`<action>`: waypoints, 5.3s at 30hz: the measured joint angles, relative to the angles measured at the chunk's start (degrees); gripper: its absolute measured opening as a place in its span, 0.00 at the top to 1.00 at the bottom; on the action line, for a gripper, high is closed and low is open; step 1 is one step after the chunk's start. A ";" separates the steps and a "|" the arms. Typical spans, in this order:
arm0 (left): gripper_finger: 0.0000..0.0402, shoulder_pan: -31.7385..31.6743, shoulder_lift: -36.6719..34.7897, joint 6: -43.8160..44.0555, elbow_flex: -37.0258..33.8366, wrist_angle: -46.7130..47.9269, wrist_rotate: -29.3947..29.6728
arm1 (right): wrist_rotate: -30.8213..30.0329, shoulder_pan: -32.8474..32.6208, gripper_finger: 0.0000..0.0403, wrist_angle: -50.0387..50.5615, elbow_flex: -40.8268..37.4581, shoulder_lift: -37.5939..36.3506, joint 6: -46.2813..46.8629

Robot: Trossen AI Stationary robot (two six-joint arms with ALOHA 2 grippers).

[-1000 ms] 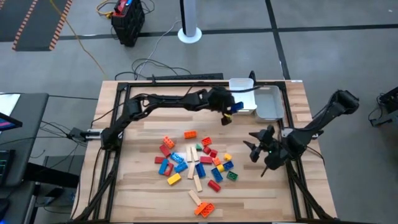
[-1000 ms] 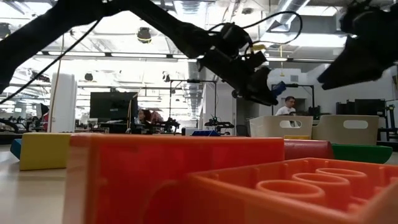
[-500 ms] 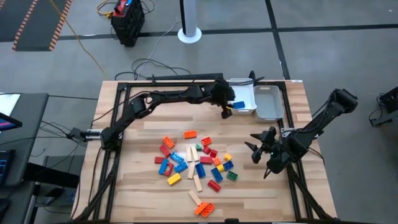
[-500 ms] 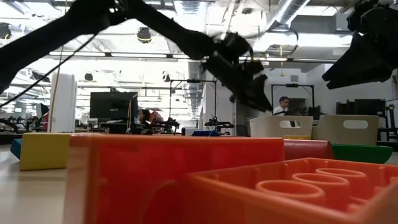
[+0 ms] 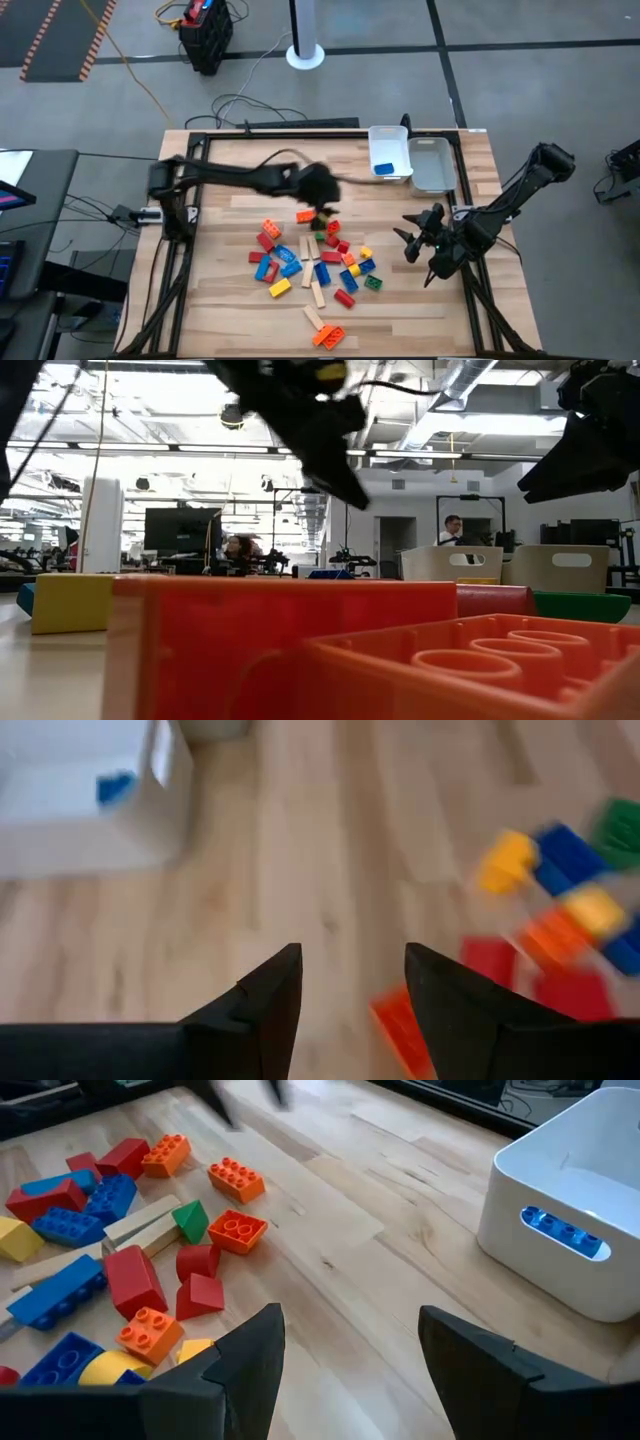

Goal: Sort blocks by size
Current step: Put the large orange game piece into the white bin, then put the large red wooden block into the white bin

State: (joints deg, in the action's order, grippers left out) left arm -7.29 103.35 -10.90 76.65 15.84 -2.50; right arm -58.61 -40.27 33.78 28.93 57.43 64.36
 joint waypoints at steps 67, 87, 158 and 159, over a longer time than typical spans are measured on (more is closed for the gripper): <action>0.67 -3.25 -3.19 5.79 -27.94 -20.34 10.79 | 13.48 17.24 0.36 -24.26 -2.13 -3.92 -37.51; 0.67 -9.53 13.45 -1.55 3.86 -23.24 1.35 | 13.68 17.23 0.36 -11.90 -2.12 -0.68 -17.93; 0.42 10.66 -25.07 16.83 -34.61 13.36 16.78 | 14.01 21.40 0.36 -28.07 -2.16 2.90 -39.37; 0.42 10.90 -25.09 14.62 -34.61 13.38 15.38 | 14.01 21.37 0.36 -27.97 -2.16 3.11 -39.24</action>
State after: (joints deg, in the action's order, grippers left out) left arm 3.61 78.26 3.72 42.04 29.21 12.88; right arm -44.60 -18.90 5.81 26.76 60.54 25.12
